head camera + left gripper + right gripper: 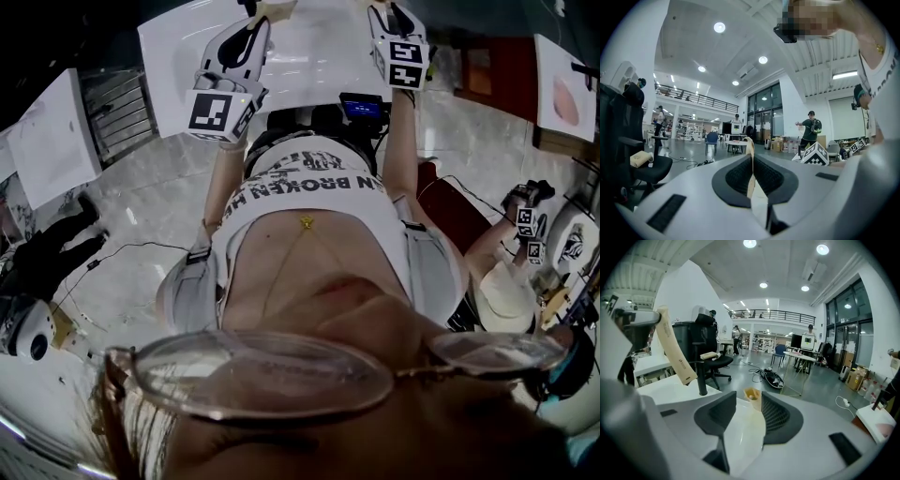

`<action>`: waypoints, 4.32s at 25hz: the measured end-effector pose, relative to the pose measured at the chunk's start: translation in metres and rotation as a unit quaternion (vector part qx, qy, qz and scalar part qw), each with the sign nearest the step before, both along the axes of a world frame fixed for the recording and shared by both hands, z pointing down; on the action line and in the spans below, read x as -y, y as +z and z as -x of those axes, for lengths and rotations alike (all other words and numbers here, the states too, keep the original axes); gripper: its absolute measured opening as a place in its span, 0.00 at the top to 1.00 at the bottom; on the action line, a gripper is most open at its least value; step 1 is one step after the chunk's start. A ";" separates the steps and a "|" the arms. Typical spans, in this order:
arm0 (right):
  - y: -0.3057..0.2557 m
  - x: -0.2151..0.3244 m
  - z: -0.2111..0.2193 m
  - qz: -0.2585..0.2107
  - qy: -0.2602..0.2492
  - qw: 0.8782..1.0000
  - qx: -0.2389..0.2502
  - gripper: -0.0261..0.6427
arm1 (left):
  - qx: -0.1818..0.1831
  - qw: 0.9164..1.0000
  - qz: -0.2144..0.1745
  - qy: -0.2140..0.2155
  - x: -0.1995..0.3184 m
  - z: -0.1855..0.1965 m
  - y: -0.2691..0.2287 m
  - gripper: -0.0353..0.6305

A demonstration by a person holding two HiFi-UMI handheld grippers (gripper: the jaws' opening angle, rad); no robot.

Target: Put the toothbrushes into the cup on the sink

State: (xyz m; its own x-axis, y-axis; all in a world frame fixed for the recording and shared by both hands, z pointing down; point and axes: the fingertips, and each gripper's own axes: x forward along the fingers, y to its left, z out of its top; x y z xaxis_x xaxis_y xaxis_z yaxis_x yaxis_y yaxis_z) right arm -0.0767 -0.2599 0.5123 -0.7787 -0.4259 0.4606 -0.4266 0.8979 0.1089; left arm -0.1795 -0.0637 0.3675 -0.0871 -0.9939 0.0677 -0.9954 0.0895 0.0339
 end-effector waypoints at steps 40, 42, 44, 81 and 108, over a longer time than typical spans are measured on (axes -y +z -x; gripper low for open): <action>0.005 -0.035 -0.106 -0.002 0.125 0.992 -0.013 0.90 | 0.032 0.979 -0.008 0.201 0.164 -0.036 0.030 0.92; 0.006 -0.048 -0.120 -0.003 0.133 0.991 -0.016 0.90 | 0.034 0.978 -0.003 0.206 0.161 -0.046 0.037 0.92; 0.009 -0.058 -0.133 0.000 0.142 0.990 -0.016 0.90 | 0.038 0.977 0.001 0.210 0.158 -0.053 0.045 0.92; 0.009 -0.031 -0.136 0.036 0.148 0.988 0.017 0.90 | -0.041 0.964 0.127 0.232 0.215 -0.060 0.164 0.82; 0.005 -0.054 -0.059 0.032 0.029 0.998 0.035 0.90 | -0.065 0.973 0.102 0.195 0.121 -0.068 0.132 0.93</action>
